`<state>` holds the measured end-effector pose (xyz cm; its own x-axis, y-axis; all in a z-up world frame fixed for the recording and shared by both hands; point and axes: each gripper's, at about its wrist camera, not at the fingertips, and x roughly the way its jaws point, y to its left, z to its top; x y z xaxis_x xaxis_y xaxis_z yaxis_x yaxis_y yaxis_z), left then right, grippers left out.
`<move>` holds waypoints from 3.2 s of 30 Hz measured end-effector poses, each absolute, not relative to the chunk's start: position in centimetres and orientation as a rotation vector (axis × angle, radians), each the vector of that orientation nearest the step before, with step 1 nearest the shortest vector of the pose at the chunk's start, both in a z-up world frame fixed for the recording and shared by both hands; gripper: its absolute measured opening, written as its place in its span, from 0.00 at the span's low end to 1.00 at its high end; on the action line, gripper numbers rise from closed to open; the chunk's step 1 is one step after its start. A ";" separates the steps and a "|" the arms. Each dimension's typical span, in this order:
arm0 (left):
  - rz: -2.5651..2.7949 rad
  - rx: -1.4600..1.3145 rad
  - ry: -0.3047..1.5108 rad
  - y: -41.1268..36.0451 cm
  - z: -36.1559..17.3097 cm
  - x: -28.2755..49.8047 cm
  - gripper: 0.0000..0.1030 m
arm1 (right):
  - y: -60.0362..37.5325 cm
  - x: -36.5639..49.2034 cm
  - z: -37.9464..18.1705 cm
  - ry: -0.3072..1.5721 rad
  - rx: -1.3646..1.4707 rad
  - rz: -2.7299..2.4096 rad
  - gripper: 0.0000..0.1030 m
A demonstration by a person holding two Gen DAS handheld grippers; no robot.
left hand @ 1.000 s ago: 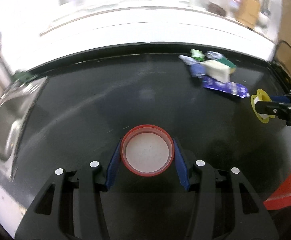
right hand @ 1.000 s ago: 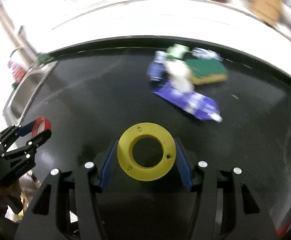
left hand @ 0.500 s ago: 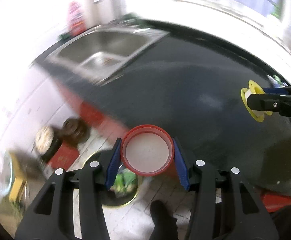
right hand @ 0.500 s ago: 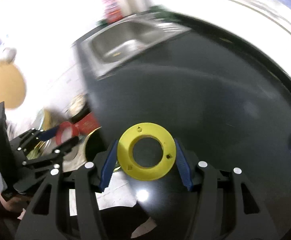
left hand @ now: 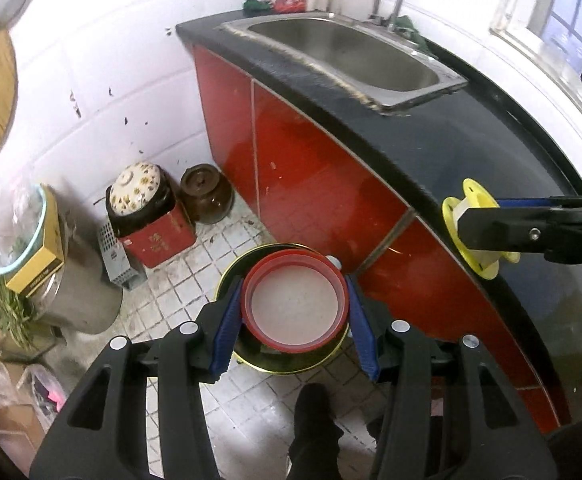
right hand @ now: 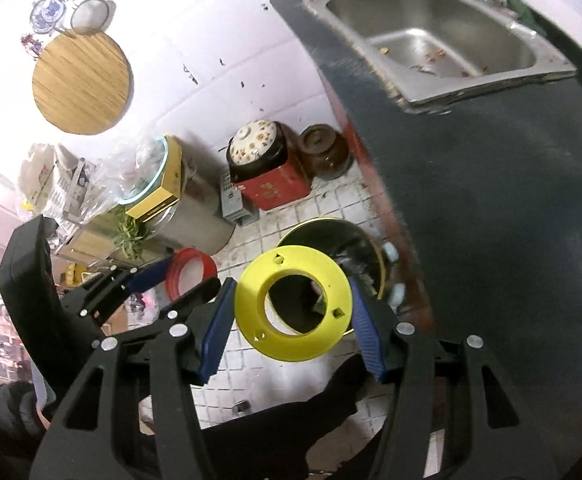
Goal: Collect trash
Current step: 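Carry lid and tape roll to the black bin and open both tools, then return both tools to the trash pile on the countertop, then grasp the blue cloth with the left tool while the right tool grasps the green-yellow sponge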
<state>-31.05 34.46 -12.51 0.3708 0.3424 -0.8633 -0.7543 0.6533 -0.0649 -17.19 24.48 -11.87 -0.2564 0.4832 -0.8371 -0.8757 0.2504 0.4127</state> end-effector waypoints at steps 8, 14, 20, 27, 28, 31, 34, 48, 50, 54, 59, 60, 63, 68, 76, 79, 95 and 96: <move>0.716 -0.522 0.951 36.4 -13.6 -31.3 0.47 | 28.1 -17.8 -13.1 1.294 -0.442 1.367 0.53; 0.698 -0.525 0.947 37.3 -13.9 -30.8 0.48 | 29.4 -17.9 -13.0 1.290 -0.448 1.369 0.54; 0.738 -0.518 0.941 37.7 -13.6 -30.7 0.76 | 29.9 -17.5 -13.1 1.310 -0.436 1.355 0.60; 0.738 -0.522 0.942 37.8 -13.4 -30.4 0.76 | 29.1 -16.6 -12.6 1.307 -0.416 1.344 0.68; 0.735 -0.519 0.944 37.7 -13.3 -30.2 0.77 | 28.7 -16.2 -12.3 1.302 -0.405 1.336 0.70; 0.728 -0.481 0.949 36.9 -12.7 -28.8 0.91 | 26.8 -14.7 -11.4 1.281 -0.372 1.299 0.79; 0.702 -0.437 0.956 35.8 -12.2 -26.8 0.93 | 23.5 -12.3 -10.3 1.233 -0.339 1.223 0.86; 0.145 -0.108 0.967 19.0 -8.9 -5.6 0.93 | -8.2 2.8 -5.6 1.022 -0.012 0.537 0.88; 0.071 -0.070 0.953 15.3 -8.4 -2.4 0.93 | -13.0 4.0 -5.8 1.020 0.055 0.462 0.88; -0.037 -0.022 0.944 9.3 -8.0 2.2 0.93 | -22.0 5.7 -6.7 1.025 0.150 0.330 0.88; -0.139 0.052 0.949 2.9 -8.1 6.2 0.93 | -28.6 6.2 -8.0 1.033 0.211 0.240 0.88; -0.153 0.062 0.951 2.2 -8.2 6.8 0.93 | -28.8 6.3 -8.1 1.035 0.220 0.230 0.88; -0.187 0.090 0.960 -0.2 -8.4 8.6 0.93 | -30.7 7.0 -8.7 1.042 0.251 0.201 0.88; -0.215 0.124 0.989 -3.1 -9.6 11.9 0.93 | -33.0 9.3 -10.0 1.063 0.275 0.186 0.88; -0.242 0.178 1.011 -6.3 -12.5 18.1 0.93 | -34.1 15.2 -13.2 1.120 0.288 0.204 0.88; -0.248 0.189 1.036 -6.7 -14.0 20.3 0.93 | -34.2 18.0 -14.9 1.148 0.267 0.215 0.88; -0.291 0.197 1.055 -7.7 -16.2 24.9 0.25 | -31.9 23.5 -20.5 1.215 0.158 0.328 0.73; -0.291 0.182 1.059 -7.4 -16.0 24.9 0.24 | -31.7 23.4 -20.5 1.212 0.155 0.329 0.68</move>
<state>24.87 -7.44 -16.03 0.4566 -0.1471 -0.8774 0.3212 0.9470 0.0083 23.43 -31.74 -20.48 0.3110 0.3299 -0.8913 -0.1658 0.9423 0.2909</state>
